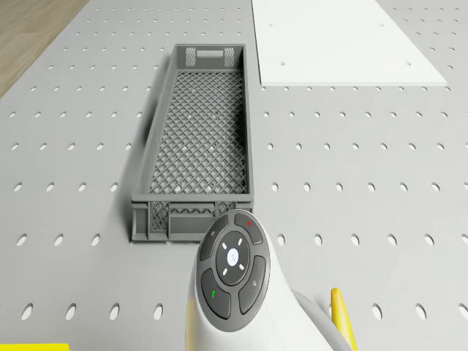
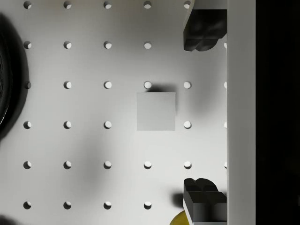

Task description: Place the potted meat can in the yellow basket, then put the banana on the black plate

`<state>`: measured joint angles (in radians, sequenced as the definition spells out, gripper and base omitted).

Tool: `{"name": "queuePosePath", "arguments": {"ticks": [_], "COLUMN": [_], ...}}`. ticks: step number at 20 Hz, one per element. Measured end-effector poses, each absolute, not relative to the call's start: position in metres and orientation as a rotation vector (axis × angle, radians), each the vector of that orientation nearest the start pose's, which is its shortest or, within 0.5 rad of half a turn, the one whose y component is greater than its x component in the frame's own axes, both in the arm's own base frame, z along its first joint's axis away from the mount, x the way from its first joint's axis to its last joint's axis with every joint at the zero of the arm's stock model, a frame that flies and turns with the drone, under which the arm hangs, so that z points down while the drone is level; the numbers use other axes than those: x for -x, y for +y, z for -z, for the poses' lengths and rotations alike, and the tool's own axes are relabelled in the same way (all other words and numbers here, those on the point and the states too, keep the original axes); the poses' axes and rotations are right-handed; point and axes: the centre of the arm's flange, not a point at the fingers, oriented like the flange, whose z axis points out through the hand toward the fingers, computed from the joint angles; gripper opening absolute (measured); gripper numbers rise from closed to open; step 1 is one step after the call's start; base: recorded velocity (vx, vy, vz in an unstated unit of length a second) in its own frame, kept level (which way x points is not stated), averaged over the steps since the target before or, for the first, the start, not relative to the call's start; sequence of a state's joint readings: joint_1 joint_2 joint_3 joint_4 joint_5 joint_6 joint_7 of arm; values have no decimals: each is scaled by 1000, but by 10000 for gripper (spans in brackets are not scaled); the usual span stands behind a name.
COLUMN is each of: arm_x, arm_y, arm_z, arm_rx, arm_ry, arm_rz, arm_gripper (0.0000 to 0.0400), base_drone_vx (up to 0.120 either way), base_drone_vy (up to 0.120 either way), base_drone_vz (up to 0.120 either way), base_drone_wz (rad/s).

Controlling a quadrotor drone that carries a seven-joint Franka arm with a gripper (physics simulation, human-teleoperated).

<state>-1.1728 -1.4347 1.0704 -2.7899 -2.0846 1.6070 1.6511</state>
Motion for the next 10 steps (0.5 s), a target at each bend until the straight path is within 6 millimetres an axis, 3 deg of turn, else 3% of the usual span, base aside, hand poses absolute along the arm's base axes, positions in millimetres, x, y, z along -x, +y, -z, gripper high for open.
{"name": "queuePosePath", "arguments": {"ticks": [4,6,8,10], "arm_x": [-307,-307,-307,-307], "arm_y": [0,0,0,0], "arm_z": [-577,-577,-577,-577], "arm_rx": [0,0,0,0], "arm_ry": [-2,-2,-2,-2], "arm_rz": [-786,-786,-786,-786], "arm_gripper": [400,400,400,400], "base_drone_vx": [0,0,0,120], "base_drone_vy": [-120,-120,-120,-120], "base_drone_vz": [0,-100,-20,0], "base_drone_wz": [0,0,0,0]}}
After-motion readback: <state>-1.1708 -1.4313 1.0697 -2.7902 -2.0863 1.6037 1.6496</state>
